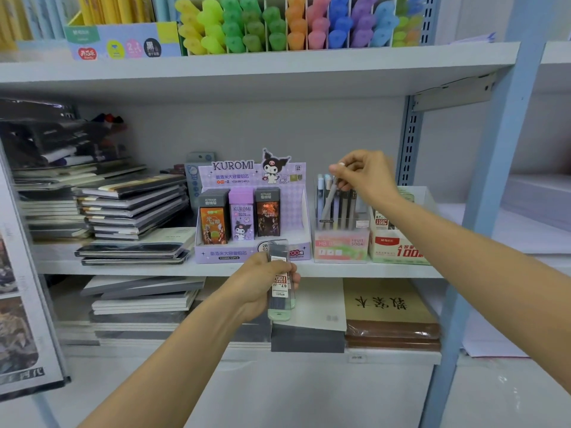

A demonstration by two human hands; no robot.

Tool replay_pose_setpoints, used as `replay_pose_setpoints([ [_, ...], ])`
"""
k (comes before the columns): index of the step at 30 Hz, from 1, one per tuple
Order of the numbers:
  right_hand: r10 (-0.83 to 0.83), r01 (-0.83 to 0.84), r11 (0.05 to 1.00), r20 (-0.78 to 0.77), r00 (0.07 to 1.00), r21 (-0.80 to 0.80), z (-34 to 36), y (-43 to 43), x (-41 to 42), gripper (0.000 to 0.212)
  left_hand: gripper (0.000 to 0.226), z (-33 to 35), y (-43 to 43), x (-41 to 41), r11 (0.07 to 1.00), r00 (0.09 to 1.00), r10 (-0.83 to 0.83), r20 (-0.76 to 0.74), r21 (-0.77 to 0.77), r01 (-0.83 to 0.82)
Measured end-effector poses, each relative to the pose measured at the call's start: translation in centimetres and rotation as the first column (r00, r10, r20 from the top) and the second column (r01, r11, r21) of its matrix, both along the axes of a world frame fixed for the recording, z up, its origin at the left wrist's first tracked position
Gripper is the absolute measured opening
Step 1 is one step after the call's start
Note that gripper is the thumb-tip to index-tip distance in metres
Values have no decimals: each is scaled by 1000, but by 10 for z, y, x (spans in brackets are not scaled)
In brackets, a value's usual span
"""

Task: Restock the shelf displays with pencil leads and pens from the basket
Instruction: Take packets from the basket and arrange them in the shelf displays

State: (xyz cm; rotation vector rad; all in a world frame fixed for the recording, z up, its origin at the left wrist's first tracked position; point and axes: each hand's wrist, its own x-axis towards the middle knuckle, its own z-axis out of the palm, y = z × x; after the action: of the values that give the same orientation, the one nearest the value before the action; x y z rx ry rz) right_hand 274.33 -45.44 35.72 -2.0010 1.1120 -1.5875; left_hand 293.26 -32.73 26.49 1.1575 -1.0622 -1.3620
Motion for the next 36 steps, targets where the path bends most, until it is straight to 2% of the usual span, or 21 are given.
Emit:
replay_pose_setpoints([
  [6, 36, -36, 999, -105, 994, 8, 4, -3, -2, 16, 24, -3, -1, 3, 1000, 1000, 2, 10, -19, -2],
  [14, 101, -91, 994, -198, 975, 62, 18, -6, 3, 20, 16, -5, -2, 4, 998, 997, 17, -76, -58, -21],
  [20, 154, -141, 985, -136, 979, 103, 16, -7, -4, 19, 26, -8, -3, 10, 992, 998, 16, -61, -126, -23],
  [24, 151, -133, 986, -202, 968, 98, 12, -7, 13, 20, 28, -7, -3, 8, 987, 998, 14, -61, -157, -23],
  [27, 170, -130, 977, -250, 953, 168, 8, -9, 15, 23, 30, -8, -4, 8, 986, 999, 6, -44, -168, -14],
  [31, 222, -187, 957, -148, 964, 221, 6, -10, 7, 21, 32, -8, -4, 8, 985, 999, -2, -46, -171, -6],
  [36, 193, -158, 967, -172, 966, 201, 1, -8, 13, 15, 30, -9, -4, 8, 984, 1000, 6, -26, -180, -11],
])
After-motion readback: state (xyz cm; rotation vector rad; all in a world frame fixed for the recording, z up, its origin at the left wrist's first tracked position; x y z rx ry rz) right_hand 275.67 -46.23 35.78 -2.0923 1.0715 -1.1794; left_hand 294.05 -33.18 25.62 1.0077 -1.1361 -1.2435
